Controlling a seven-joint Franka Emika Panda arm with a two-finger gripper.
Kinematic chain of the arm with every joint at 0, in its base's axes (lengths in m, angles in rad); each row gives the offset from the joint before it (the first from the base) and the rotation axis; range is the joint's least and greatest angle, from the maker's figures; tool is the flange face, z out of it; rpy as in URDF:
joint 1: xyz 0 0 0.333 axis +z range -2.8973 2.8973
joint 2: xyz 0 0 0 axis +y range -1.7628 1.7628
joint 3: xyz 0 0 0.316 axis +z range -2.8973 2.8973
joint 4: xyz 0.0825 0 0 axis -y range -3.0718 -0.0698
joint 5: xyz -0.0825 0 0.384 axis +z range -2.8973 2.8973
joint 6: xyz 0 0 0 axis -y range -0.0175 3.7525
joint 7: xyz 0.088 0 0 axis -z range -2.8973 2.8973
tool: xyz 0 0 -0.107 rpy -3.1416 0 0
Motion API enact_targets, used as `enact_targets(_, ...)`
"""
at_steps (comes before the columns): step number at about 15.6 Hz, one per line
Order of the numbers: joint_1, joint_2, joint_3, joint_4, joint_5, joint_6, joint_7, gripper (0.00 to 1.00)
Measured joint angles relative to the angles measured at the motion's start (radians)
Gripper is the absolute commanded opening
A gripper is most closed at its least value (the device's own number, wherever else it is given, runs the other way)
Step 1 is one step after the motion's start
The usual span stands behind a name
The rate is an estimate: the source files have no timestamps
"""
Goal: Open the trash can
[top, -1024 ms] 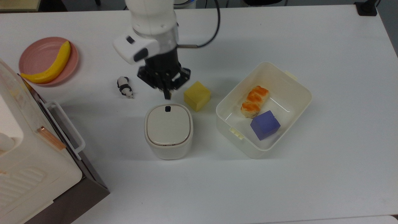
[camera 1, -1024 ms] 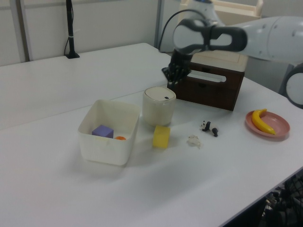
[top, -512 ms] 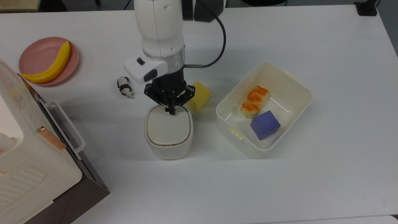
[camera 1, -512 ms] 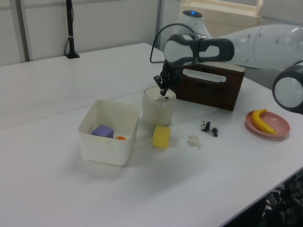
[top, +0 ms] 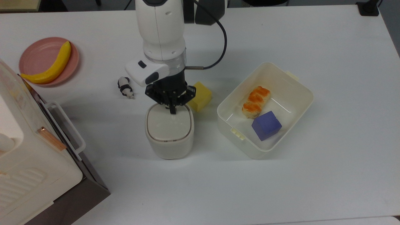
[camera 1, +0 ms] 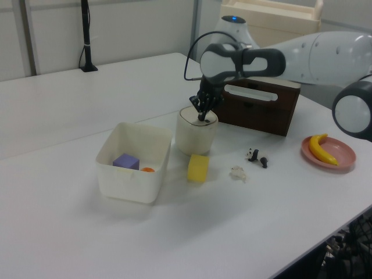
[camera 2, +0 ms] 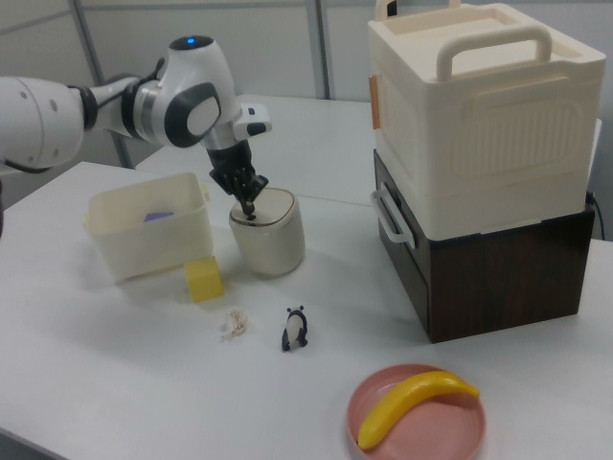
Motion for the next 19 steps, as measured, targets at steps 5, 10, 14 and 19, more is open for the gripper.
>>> enact_targets(5,-0.029,-0.166,-0.007,0.007,0.0,-0.345,-0.059,1.0)
enact_targets(10,-0.033,-0.235,-0.008,0.005,-0.004,-0.481,-0.059,1.0)
enact_targets(14,-0.042,-0.253,-0.014,0.005,-0.015,-0.531,-0.058,1.0)
enact_targets(19,-0.073,-0.28,-0.015,0.005,-0.016,-0.534,-0.055,1.0)
